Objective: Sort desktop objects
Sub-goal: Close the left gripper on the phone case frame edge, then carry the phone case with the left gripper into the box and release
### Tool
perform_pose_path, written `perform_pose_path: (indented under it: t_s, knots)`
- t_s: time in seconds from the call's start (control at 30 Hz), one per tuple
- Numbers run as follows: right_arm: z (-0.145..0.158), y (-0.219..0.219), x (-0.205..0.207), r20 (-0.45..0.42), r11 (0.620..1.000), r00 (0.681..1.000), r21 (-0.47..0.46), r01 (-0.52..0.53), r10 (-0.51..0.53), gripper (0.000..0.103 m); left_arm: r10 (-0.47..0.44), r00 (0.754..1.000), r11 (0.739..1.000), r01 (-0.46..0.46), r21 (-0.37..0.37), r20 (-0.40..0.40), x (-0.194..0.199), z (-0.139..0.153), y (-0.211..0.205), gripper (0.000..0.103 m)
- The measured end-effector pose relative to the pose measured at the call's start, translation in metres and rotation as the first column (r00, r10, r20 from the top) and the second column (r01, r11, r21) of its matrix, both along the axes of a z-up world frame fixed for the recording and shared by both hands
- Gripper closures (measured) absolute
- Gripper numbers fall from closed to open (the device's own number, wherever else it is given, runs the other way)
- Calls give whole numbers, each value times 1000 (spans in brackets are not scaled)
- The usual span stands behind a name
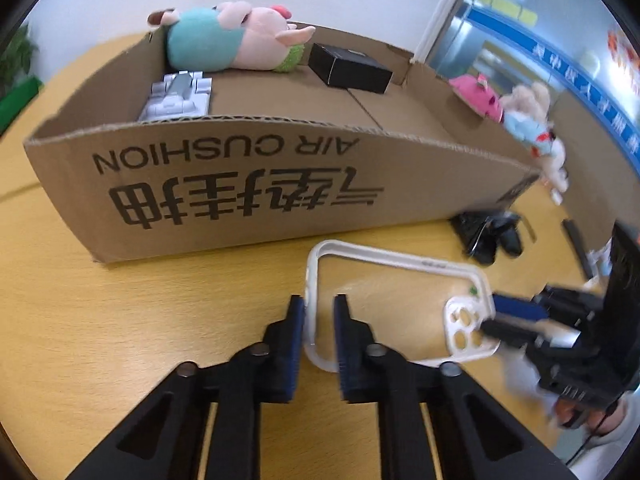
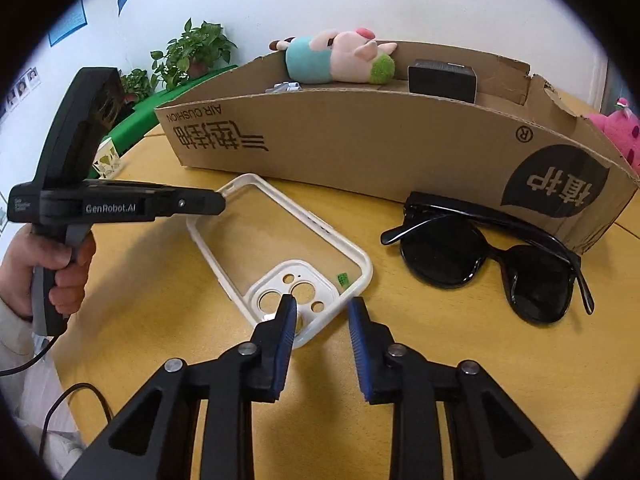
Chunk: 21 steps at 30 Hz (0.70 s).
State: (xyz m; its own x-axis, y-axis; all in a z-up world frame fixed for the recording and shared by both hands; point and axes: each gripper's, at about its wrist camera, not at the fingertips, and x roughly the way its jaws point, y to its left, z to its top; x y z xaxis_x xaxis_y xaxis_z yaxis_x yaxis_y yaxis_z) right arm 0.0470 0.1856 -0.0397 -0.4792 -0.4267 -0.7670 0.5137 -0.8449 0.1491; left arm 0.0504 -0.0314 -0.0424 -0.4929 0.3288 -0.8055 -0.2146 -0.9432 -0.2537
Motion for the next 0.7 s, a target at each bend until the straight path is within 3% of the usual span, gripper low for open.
perform_pose_path:
  t_s: [0.17,0.37,0.6,0.7]
  knots:
    - [11,15,-2,17,994,1000,-113,9,-7,83,36,999,999,-36,6,-37,16,19,-5,95]
    - [62,15,-6,-84,987,996,-158,-6,-7,83,75,983,997,-74,12,-169,20,76,-8,95]
    - [118,12,-59,-195,987,981,-161,-28,-3,83,90,965,996,-87,24,-247,-38,126,-15,95]
    - [134,7,-96,-191,986,982,-161,-38,6,83,114,958,993,-113,20,-263,-72,138,-18,95]
